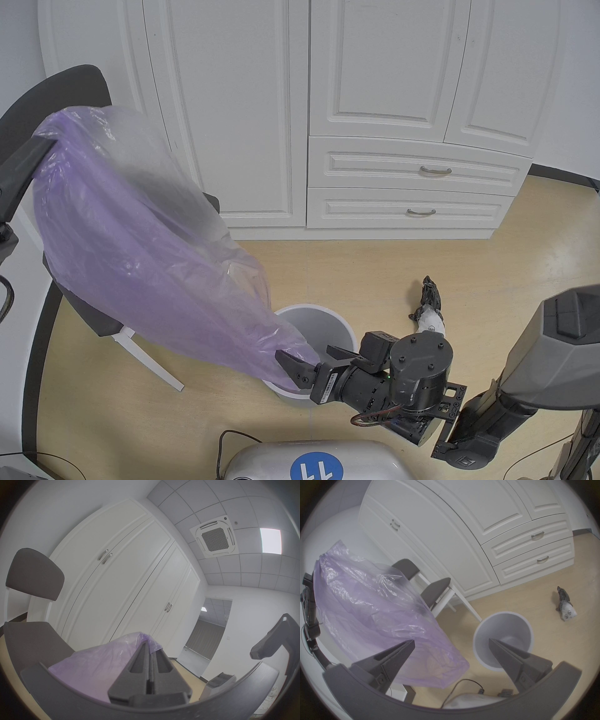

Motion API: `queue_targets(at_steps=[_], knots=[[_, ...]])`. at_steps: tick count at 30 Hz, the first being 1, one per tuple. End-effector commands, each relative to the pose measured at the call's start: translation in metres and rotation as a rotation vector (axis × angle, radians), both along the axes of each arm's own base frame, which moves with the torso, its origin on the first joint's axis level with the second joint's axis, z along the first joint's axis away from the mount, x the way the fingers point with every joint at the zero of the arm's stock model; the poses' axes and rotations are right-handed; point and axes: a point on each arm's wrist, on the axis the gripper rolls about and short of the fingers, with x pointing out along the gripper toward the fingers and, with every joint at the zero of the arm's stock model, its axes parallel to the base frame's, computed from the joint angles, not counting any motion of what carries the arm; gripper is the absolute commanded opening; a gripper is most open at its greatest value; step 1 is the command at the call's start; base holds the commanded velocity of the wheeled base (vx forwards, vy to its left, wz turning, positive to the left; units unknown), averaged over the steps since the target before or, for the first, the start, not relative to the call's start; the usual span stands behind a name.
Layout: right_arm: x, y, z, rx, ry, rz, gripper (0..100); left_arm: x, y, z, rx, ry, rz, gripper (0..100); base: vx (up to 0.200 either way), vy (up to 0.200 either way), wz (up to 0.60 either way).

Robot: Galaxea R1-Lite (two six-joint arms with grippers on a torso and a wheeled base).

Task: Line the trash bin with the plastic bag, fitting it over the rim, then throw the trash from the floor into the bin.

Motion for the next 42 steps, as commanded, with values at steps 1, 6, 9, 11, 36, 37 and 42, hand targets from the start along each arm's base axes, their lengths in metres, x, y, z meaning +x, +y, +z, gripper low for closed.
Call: queue_targets(at_steps=[1, 6, 9, 11, 36, 37, 42], knots=[[-0.003, 0.013, -0.024, 0.012, 0.014, 0.002, 100, 0.0, -0.001, 0.002, -0.024, -0.026, -0.006, 0, 0.0, 0.0, 0.0], [0.0, 0.018, -0.035, 0.056, -0.015, 0.002, 100, -0.003, 0.002, 0.005, -0.052, -0.038, -0.015, 0, 0.0, 0.0, 0.0], [0.001, 0.021, -0.043, 0.055, -0.014, -0.003, 100, -0.004, 0.003, 0.006, -0.061, -0.039, -0.02, 0, 0.0, 0.0, 0.0], [0.0, 0.027, -0.044, 0.061, -0.02, -0.01, 100, -0.004, 0.003, 0.006, -0.061, -0.039, -0.02, 0, 0.0, 0.0, 0.0], [0.014, 0.033, -0.044, 0.124, -0.019, -0.084, 100, -0.003, 0.0, 0.002, -0.06, -0.025, -0.037, 0, 0.0, 0.0, 0.0], [0.015, 0.033, -0.047, 0.116, -0.016, -0.084, 100, -0.003, 0.0, 0.002, -0.06, -0.025, -0.037, 0, 0.0, 0.0, 0.0], [0.017, 0.031, -0.044, 0.122, -0.021, -0.093, 0, -0.003, 0.0, 0.002, -0.058, -0.023, -0.037, 0, 0.0, 0.0, 0.0]])
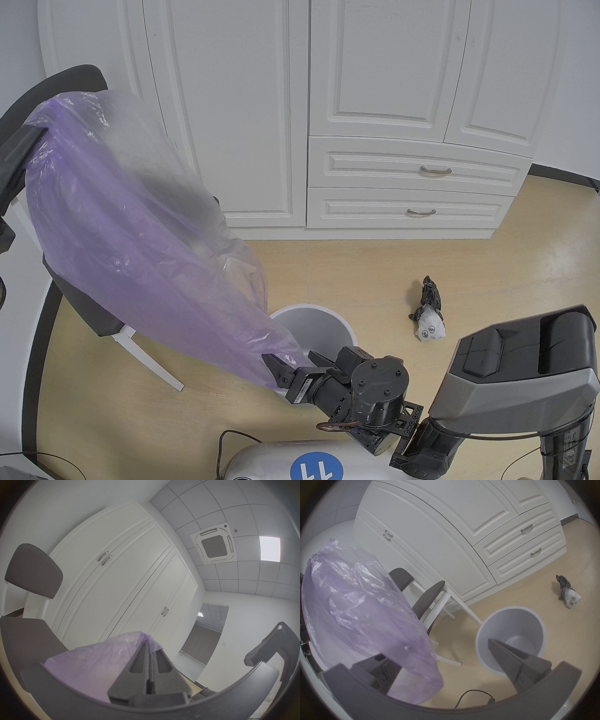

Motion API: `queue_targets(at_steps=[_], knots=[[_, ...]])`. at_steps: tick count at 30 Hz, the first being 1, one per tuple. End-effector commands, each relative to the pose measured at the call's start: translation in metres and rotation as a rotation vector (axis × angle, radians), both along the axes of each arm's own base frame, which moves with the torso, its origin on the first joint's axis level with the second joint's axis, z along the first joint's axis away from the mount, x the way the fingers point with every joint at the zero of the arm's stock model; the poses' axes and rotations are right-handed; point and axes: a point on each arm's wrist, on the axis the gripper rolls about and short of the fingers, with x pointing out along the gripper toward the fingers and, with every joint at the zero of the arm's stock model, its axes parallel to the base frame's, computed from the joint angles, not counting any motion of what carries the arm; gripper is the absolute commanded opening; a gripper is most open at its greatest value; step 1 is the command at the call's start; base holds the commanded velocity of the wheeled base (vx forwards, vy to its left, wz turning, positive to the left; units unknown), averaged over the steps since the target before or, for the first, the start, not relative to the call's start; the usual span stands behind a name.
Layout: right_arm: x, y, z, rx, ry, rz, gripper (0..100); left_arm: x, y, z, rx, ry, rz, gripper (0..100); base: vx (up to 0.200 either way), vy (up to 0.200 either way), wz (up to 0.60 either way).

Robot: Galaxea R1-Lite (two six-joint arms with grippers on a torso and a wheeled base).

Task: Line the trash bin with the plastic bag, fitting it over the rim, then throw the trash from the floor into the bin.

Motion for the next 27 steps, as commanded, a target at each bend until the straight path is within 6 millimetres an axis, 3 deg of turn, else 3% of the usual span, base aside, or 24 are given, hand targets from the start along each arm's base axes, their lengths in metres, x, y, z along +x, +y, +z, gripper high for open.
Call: queue_targets(at_steps=[1, 4, 5, 8, 13, 16, 22, 27], knots=[[0.004, -0.004, 0.004, 0.019, -0.015, -0.014, 0, 0.0, 0.0, -0.001, 0.001, 0.003, -0.004, 0, 0.0, 0.0, 0.0], [0.006, -0.006, 0.008, 0.025, -0.019, -0.017, 0, 0.0, -0.001, -0.001, 0.002, 0.004, -0.004, 0, 0.0, 0.0, 0.0], [0.011, -0.018, 0.029, 0.051, -0.056, -0.042, 0, 0.002, -0.003, -0.005, 0.011, 0.021, -0.012, 0, 0.0, 0.0, 0.0], [0.013, -0.033, 0.044, 0.044, -0.093, -0.062, 0, 0.008, -0.008, -0.015, 0.049, 0.06, -0.029, 0, 0.0, 0.0, 0.0], [0.021, -0.091, 0.078, -0.104, -0.231, -0.086, 0, 0.034, -0.024, -0.043, 0.192, 0.233, -0.02, 0, 0.0, 0.0, 0.0], [0.022, -0.107, 0.09, -0.158, -0.2, -0.109, 0, 0.044, -0.026, -0.054, 0.249, 0.314, 0.003, 0, 0.0, 0.0, 0.0], [0.01, -0.156, 0.15, -0.282, -0.042, -0.178, 0, 0.078, -0.03, -0.083, 0.37, 0.524, 0.07, 0, 0.0, 0.0, 0.0], [-0.005, -0.173, 0.169, -0.324, 0.029, -0.166, 0, 0.103, -0.028, -0.106, 0.419, 0.632, 0.082, 0, 0.0, 0.0, 0.0]])
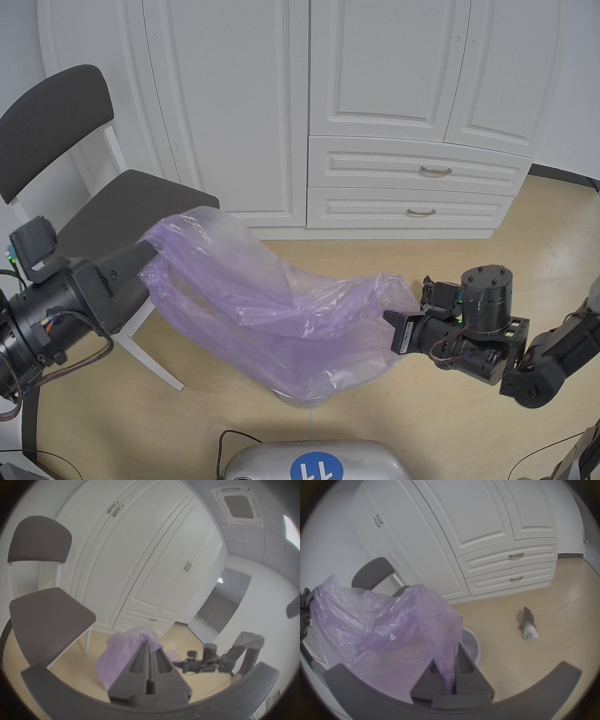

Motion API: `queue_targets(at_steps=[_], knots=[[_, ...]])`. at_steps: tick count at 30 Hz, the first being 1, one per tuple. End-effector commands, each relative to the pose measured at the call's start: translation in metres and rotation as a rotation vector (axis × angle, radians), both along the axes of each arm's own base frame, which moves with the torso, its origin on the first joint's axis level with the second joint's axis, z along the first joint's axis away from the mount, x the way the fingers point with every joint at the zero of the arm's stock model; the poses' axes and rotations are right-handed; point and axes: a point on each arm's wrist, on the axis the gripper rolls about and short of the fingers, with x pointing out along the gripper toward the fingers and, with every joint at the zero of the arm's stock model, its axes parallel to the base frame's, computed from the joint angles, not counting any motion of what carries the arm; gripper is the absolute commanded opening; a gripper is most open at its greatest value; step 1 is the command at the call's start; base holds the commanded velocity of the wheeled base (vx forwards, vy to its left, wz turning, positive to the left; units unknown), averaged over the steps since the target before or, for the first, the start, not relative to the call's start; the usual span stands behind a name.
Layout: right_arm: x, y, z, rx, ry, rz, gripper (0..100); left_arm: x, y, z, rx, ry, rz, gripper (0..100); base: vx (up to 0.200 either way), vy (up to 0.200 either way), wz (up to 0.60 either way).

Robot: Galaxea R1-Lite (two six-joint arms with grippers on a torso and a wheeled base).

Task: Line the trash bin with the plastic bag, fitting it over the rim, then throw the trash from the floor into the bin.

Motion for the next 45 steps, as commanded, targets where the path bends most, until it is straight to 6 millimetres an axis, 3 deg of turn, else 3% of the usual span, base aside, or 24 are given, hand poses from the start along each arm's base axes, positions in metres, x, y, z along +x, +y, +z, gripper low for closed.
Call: queue_targets(at_steps=[1, 5, 12, 31, 39, 45], knots=[[-0.027, -0.054, 0.084, 0.022, -0.04, -0.062, 0, 0.058, -0.003, -0.053, 0.156, 0.278, 0.075, 0, 0.0, 0.0, 0.0], [-0.032, -0.058, 0.082, -0.055, -0.004, -0.054, 0, 0.079, -0.004, -0.075, 0.192, 0.36, 0.103, 0, 0.0, 0.0, 0.0], [-0.031, -0.06, 0.068, -0.155, 0.058, -0.036, 0, 0.1, -0.004, -0.094, 0.211, 0.423, 0.123, 0, 0.0, 0.0, 0.0], [-0.024, -0.072, 0.047, -0.302, 0.126, -0.047, 0, 0.131, 0.007, -0.121, 0.211, 0.504, 0.16, 0, 0.0, 0.0, 0.0], [-0.021, -0.082, 0.033, -0.434, 0.171, -0.061, 0, 0.135, 0.012, -0.121, 0.21, 0.507, 0.179, 0, 0.0, 0.0, 0.0], [-0.018, -0.079, 0.027, -0.458, 0.179, -0.064, 0, 0.137, 0.012, -0.123, 0.208, 0.51, 0.179, 0, 0.0, 0.0, 0.0]])
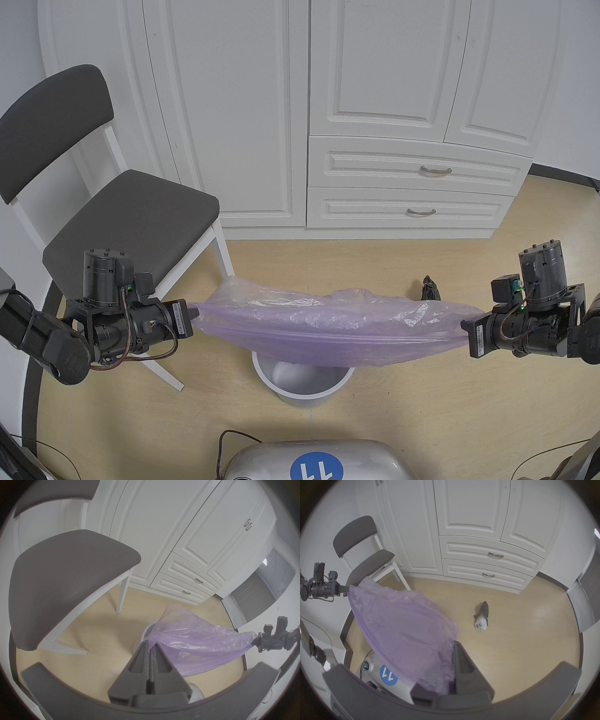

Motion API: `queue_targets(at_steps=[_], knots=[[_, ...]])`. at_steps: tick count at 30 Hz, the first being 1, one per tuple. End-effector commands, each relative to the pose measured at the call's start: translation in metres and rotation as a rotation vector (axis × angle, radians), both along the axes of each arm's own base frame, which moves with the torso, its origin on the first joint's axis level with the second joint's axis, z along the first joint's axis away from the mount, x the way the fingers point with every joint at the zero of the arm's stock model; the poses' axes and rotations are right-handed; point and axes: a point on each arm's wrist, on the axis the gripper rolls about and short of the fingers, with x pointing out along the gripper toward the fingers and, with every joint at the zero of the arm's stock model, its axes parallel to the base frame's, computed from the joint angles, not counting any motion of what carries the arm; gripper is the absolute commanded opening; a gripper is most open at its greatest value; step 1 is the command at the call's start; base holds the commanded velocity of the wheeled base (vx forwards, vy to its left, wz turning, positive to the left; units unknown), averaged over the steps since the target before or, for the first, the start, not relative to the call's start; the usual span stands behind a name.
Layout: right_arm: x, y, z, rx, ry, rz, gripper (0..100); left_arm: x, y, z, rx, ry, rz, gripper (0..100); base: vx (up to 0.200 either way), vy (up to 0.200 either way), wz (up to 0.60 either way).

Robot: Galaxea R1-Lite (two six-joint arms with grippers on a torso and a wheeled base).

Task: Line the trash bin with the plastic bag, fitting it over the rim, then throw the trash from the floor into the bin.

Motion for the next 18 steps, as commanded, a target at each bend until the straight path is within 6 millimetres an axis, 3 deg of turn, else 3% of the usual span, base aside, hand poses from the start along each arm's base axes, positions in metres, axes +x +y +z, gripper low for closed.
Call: queue_targets(at_steps=[1, 10, 13, 18], knots=[[0.004, 0.004, -0.009, -0.009, 0.028, 0.007, 0, 0.002, 0.0, -0.002, -0.001, 0.002, 0.0, 0, 0.0, 0.0, 0.0], [0.01, 0.026, -0.013, -0.01, -0.013, 0.099, 0, 0.01, -0.014, 0.009, -0.029, -0.046, -0.065, 0, 0.0, 0.0, 0.0], [0.024, 0.034, -0.023, 0.001, -0.054, 0.151, 0, 0.015, -0.022, 0.007, -0.059, -0.043, -0.119, 0, 0.0, 0.0, 0.0], [0.036, 0.051, -0.032, 0.102, -0.174, 0.212, 0, 0.011, -0.039, 0.021, -0.173, -0.116, -0.206, 0, 0.0, 0.0, 0.0]])
